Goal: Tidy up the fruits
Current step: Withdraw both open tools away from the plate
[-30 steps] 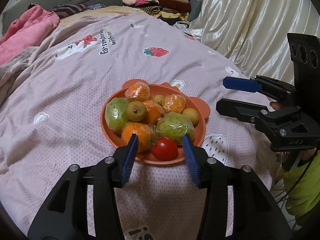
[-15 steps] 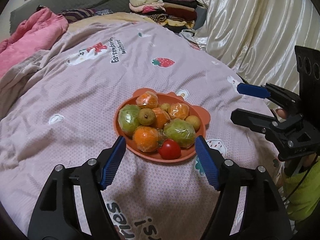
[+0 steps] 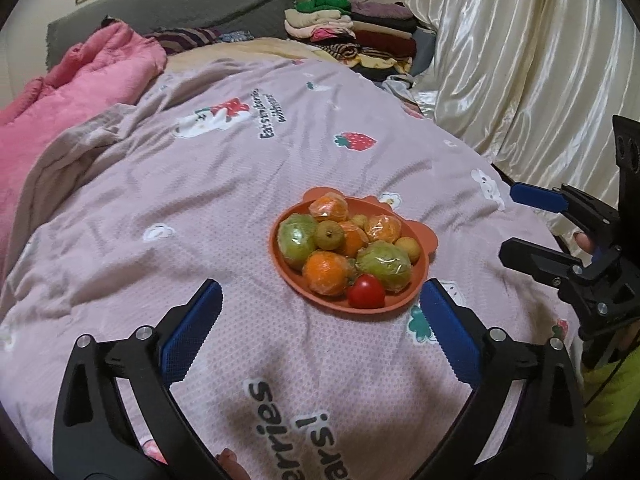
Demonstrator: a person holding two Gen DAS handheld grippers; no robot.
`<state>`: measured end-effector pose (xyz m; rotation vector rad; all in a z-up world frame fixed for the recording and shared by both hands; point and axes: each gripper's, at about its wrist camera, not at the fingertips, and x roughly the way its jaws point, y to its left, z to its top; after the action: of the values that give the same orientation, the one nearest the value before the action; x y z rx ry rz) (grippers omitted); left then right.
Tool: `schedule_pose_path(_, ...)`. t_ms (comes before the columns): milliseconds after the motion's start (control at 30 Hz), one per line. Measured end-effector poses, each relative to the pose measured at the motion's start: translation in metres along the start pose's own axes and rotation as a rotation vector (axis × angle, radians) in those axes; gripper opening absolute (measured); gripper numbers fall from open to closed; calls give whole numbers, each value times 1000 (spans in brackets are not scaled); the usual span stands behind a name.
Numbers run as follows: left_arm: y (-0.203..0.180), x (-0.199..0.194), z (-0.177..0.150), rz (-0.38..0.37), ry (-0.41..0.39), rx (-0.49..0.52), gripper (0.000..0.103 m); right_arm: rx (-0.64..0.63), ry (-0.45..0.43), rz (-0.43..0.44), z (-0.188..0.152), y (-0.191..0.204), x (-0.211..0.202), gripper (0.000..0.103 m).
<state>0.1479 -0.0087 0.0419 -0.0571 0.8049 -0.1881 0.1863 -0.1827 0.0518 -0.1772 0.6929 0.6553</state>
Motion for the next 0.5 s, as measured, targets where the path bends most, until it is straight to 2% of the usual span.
schedule_pose_path(233,1,-21,-17,59,-36,-23,93,29,-7,-3,-16,12,-8,98)
schedule_pose_path(500,-4,-30,-46,71,-6,-40,93,61,-7,-53,-37,23,-23,98)
